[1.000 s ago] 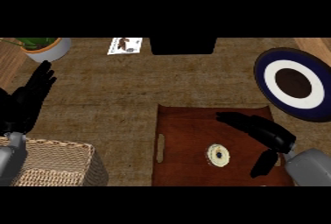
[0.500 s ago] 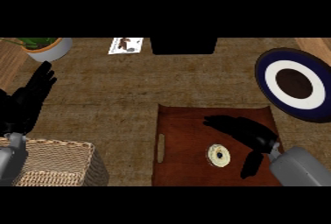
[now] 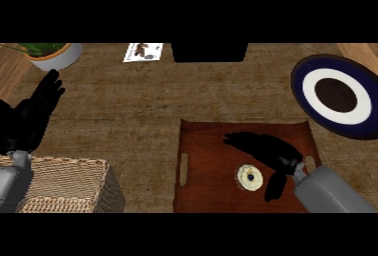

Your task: Pick the cupcake from the tray and place it in the plate

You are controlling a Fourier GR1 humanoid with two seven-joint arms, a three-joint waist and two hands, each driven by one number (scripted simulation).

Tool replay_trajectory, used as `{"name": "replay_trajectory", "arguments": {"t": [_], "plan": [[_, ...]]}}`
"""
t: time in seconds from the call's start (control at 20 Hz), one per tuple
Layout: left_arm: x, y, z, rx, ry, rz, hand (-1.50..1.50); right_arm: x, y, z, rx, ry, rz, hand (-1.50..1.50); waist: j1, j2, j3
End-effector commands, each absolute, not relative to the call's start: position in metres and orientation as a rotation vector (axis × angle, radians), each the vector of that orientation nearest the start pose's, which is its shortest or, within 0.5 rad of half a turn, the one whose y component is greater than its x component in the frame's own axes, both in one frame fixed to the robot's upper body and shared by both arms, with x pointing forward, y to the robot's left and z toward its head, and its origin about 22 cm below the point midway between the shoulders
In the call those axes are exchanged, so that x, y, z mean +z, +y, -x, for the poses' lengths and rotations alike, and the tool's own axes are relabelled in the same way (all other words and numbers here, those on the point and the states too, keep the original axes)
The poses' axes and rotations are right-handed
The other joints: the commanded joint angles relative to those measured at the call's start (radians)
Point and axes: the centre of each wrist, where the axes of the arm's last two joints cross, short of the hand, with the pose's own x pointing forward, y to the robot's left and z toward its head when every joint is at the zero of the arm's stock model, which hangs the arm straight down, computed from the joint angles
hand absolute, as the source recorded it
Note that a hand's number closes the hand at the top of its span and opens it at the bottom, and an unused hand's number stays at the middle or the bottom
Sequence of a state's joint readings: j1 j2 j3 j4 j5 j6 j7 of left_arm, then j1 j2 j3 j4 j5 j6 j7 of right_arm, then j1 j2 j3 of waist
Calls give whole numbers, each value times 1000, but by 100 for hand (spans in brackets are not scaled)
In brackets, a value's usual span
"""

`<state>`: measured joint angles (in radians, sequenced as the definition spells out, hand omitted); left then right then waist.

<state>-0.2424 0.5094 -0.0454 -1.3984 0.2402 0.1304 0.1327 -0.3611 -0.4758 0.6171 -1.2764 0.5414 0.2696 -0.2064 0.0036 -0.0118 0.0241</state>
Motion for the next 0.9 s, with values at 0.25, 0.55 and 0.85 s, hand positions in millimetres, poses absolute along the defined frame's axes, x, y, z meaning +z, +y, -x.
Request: {"name": "replay_trajectory", "arguments": {"t": [0.25, 0.55, 0.85], "plan": [[20, 282, -295, -102, -1409, -181, 0, -23, -181, -286, 1755, -1271, 72, 150, -2, 19, -25], [30, 296, -285, -78, -1408, -176, 0, -29, -184, -274, 1783, -1333, 17, 150, 1, 13, -24], [29, 296, -285, -105, -1412, -186, 0, -8, -183, -312, 1463, -1366, 133, 150, -4, 20, -25]]}}
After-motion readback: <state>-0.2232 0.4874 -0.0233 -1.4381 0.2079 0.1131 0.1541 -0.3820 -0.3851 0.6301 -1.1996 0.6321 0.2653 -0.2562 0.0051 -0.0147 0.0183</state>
